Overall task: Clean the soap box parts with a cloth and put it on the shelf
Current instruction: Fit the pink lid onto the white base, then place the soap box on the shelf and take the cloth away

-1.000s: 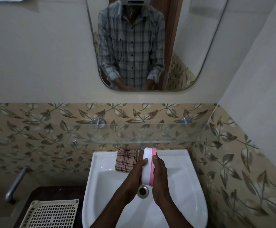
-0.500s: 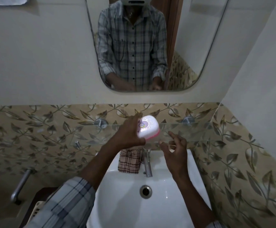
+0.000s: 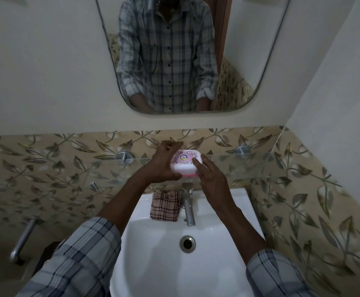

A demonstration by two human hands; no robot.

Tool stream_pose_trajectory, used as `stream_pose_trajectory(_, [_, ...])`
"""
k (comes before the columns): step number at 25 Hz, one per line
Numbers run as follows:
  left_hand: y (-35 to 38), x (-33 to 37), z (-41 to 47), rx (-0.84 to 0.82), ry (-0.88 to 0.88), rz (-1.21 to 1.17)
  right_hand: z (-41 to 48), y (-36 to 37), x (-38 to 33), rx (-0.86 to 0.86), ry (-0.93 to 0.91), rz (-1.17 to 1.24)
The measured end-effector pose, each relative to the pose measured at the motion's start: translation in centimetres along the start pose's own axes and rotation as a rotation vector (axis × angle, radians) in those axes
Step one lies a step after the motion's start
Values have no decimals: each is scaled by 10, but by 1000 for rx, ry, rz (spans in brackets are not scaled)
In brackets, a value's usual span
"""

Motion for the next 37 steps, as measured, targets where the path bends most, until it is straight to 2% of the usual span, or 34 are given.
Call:
stream_pose_trajectory(4, [15,-22,-36,444,-7,-289,1,1,1,3,-13,-14])
stream_pose_trajectory(6, [29,-21,-49,575,5,-395,0,0,2,0,-10,12])
stream_pose_trajectory(11, [37,-7,-55,663,4,-303,4,-5,-7,-8,3,24])
stream_pose_trajectory(15, [50,-12,-91,918,75,-201,-18,-11,-18,203,-30,67])
stream_pose_trajectory(16, [68,-17,-106,925,13,-224,-30,-6,-21,259,-69,86])
stream_pose_trajectory(18, [116,-35,-128,825,-292,-321,-59,16,-32,231,-140,129])
stream_pose_trajectory(21, [177,-77,-118,497,-758,-383,-94,59,-47,-121,-113,154])
stream_pose_trajectory(22, [186,-88,-106,431,-814,-422,-104,74,-49,-243,-59,151])
stream_pose_trajectory(24, [193,-104,-75,354,-811,-476,-123,98,-45,-425,87,178])
stream_pose_trajectory(26, [198,-119,-46,281,-869,-432,-137,113,-39,-486,214,239])
stream_pose_trajectory(28, [198,-130,-31,219,-950,-561,-139,119,-36,-462,376,330])
stream_pose_trajectory(30, [194,-132,-31,240,-903,-868,-128,123,-33,-416,542,446])
stream_pose_trajectory(32, [185,-117,-46,294,-777,-959,-111,131,-35,-398,746,643])
stream_pose_trajectory(35, [173,-82,-87,422,-468,-684,-84,134,-42,-318,1194,1376])
stream_pose_trajectory(37, [164,-55,-120,403,-194,-469,-72,123,-47,-395,1181,1784])
Point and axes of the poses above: each hand's wrist, its own z-axis towards the middle knuckle, its own y-axis out of the palm, x = y × z, the point moved 1 cm from there along z, towards the middle knuckle, and after that the axes turned 4 degrees about -x, right-handed, at the moved point
